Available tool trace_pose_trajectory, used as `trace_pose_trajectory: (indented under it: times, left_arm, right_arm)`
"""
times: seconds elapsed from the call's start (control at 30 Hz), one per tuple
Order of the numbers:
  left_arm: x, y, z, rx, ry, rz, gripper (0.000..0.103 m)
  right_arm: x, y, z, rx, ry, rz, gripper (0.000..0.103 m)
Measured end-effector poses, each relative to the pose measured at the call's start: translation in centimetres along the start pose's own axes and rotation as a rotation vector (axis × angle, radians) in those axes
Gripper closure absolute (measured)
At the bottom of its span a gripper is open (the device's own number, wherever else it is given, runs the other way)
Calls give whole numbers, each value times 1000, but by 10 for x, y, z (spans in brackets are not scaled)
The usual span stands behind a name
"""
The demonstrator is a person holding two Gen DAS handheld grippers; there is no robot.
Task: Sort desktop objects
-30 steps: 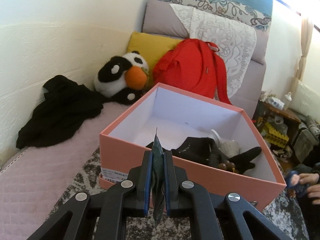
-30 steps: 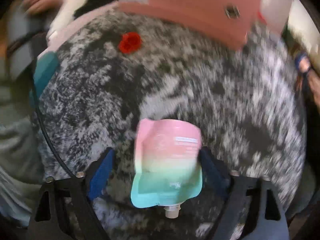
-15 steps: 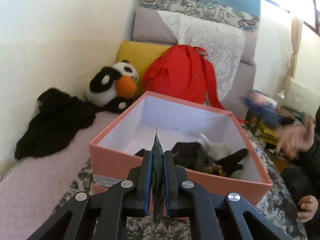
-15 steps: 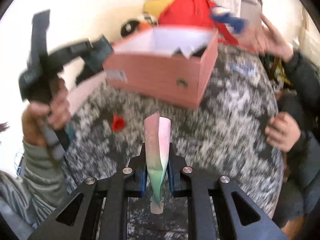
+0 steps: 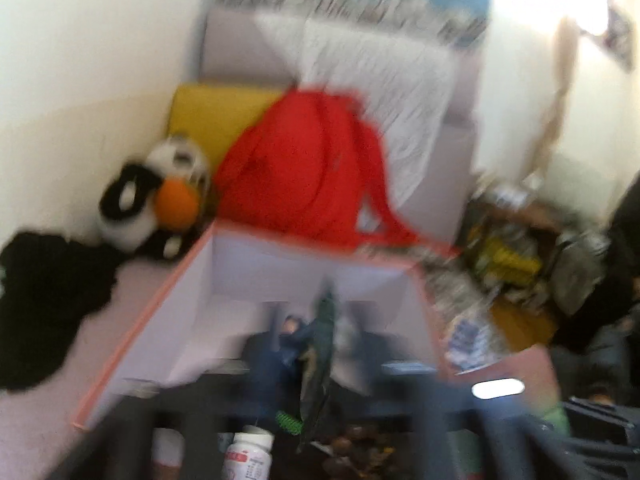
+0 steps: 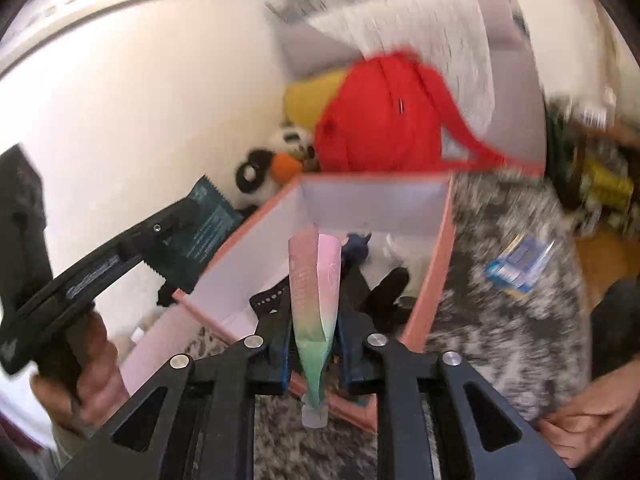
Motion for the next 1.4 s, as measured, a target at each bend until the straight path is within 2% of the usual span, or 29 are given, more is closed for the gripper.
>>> trace_pose_trajectory:
  times: [0.03, 0.07, 0.1, 0.13, 0.23, 0.3, 0.37, 0.47, 0.53, 0.6, 0.73, 0.83, 1.4]
  left_arm:
    - [-14, 7, -5, 21, -29, -35, 5]
    - [-23, 16, -11, 45, -56, -61, 5]
    - [-32, 26, -17, 70, -82, -87, 5]
    - [-31, 35, -23, 91, -112, -76, 5]
    - [-1, 62, -38, 148, -186, 37, 5]
    - [22, 77, -42, 181, -222, 104, 5]
    - [30, 80, -33, 138, -221, 114, 4]
    - [32, 81, -18, 51, -231, 132, 4]
    - [30, 83, -12, 14, -245, 142, 4]
    - [21, 87, -3, -31, -233, 107, 4]
    - [12, 93, 10, -98, -206, 50, 4]
    - [10, 94, 15, -105, -175, 32, 4]
    - [13, 96, 22, -126, -170, 44, 4]
  right_arm:
    - [-13, -1, 8, -42, 14, -45, 31]
    - [-15, 3, 14, -68, 22, -56, 20]
    - [-12, 9, 18, -87, 19, -42, 17]
    - [-9, 15, 22, -105, 15, -29, 17]
    - [31, 45, 30, -121, -15, 64, 17]
    - [68, 73, 34, -136, 32, 154, 10]
    - [92, 101, 34, -129, 112, 207, 3]
    - [97, 136, 37, -109, 213, 192, 2]
    - [83, 147, 39, -77, 257, 143, 2]
    - [63, 148, 41, -42, 289, 79, 2]
    - [44, 153, 37, -2, 301, 47, 2]
    - [37, 162, 37, 13, 310, 15, 2]
    - [40, 169, 33, 41, 332, 6, 2]
Point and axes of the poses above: each gripper's, at about its wrist camera, not at the fingertips, and x roughly against the way its jaws point, z to its right, y to its underside, the point moved 4 cm from there along -x, roughly the way its jaws point, and after that the axes turned 4 degrees about x, right-handed, at the moved point
